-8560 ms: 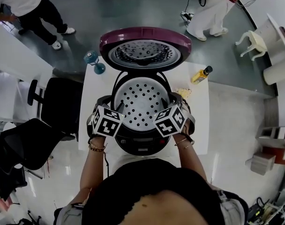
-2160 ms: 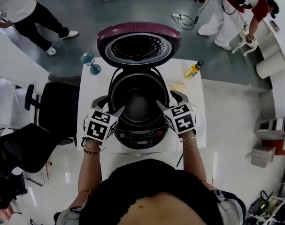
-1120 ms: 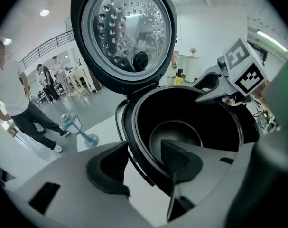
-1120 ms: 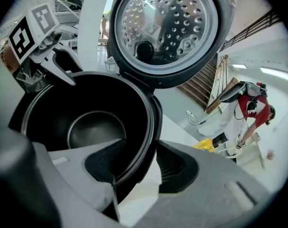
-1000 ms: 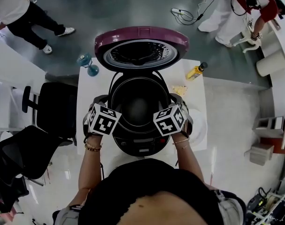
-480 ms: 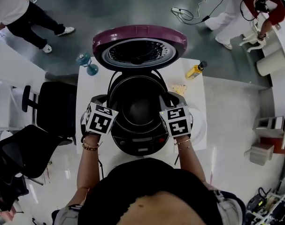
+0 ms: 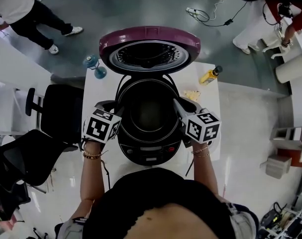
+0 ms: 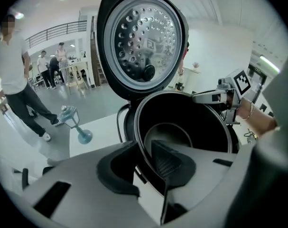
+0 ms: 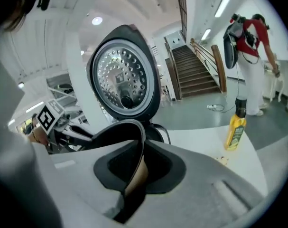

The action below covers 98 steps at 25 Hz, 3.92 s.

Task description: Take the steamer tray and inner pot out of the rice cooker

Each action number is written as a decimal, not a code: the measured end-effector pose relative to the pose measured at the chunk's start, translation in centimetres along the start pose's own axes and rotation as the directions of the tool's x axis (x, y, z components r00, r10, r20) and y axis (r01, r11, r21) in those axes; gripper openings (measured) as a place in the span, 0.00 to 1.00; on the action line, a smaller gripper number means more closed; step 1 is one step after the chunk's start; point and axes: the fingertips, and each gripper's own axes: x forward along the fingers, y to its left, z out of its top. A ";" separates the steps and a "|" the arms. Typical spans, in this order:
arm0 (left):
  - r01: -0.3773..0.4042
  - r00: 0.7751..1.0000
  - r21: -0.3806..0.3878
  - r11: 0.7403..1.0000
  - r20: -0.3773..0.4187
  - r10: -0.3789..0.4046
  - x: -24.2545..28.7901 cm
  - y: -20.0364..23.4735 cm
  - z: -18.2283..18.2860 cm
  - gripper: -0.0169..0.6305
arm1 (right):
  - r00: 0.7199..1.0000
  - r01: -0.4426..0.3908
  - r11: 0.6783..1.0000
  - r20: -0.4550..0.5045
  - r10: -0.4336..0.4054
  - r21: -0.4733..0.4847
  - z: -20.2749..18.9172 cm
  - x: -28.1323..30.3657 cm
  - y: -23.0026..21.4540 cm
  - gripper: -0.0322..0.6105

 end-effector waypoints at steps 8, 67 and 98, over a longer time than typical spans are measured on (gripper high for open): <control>0.005 0.999 -0.066 0.998 0.046 -0.002 -1.1 0.0 0.6 0.14 | 0.999 -0.035 0.997 0.042 0.032 0.072 0.8 -0.5 0.4 0.11; -0.223 0.803 -0.321 0.921 0.475 0.360 -33.1 6.7 -10.0 0.08 | 0.873 -0.361 0.925 0.308 0.379 -0.114 6.2 -4.6 31.6 0.09; 0.128 0.992 -0.067 0.990 0.020 -0.127 -14.1 14.7 -20.9 0.07 | 0.990 0.129 0.932 0.012 -0.142 0.339 -14.3 4.7 28.4 0.09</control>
